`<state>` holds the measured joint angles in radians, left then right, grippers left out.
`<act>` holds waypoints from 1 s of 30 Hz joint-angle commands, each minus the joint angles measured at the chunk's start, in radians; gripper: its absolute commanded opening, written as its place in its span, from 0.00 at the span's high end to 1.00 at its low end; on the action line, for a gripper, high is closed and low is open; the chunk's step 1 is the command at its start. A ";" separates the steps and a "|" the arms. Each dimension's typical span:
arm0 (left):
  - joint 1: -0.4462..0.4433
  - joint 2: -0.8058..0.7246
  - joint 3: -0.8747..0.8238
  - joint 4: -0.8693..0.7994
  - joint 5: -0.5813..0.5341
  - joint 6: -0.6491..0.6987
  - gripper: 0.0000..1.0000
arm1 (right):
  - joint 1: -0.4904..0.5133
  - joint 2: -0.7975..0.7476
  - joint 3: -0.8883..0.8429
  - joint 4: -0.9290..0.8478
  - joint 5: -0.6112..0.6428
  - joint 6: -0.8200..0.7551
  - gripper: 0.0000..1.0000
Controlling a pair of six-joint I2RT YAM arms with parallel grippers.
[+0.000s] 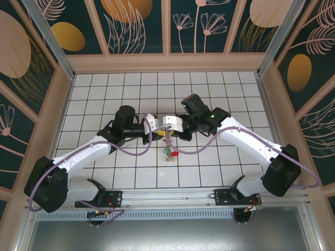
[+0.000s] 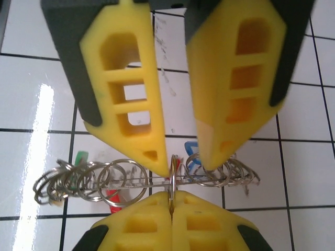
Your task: Put the keys on the keyring
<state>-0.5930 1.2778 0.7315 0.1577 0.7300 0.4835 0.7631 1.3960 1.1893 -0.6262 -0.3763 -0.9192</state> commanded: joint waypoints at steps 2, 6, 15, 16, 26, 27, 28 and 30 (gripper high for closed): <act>-0.002 0.012 0.024 -0.039 0.028 0.041 0.79 | 0.008 -0.015 0.037 0.009 0.015 -0.020 1.00; -0.003 0.011 0.019 -0.010 0.058 0.025 0.80 | 0.008 -0.020 0.030 0.031 -0.007 -0.012 1.00; -0.004 0.025 -0.003 0.115 0.148 -0.039 1.00 | 0.000 -0.052 0.001 0.103 -0.070 0.009 1.00; -0.004 0.026 -0.002 0.114 0.154 -0.036 1.00 | -0.002 -0.056 -0.001 0.107 -0.080 0.012 1.00; -0.004 -0.026 -0.090 0.413 0.194 -0.239 1.00 | -0.095 -0.160 -0.087 0.189 -0.226 0.049 0.80; -0.003 -0.025 -0.102 0.477 0.207 -0.286 1.00 | -0.108 -0.174 -0.102 0.204 -0.246 0.055 0.76; -0.004 -0.020 -0.115 0.545 0.220 -0.327 1.00 | -0.122 -0.191 -0.118 0.221 -0.267 0.065 0.74; -0.002 -0.011 -0.133 0.653 0.233 -0.401 1.00 | -0.144 -0.214 -0.144 0.243 -0.298 0.078 0.72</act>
<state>-0.5915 1.2724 0.6167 0.5503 0.8864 0.2405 0.6483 1.2304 1.0744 -0.4755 -0.5747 -0.8692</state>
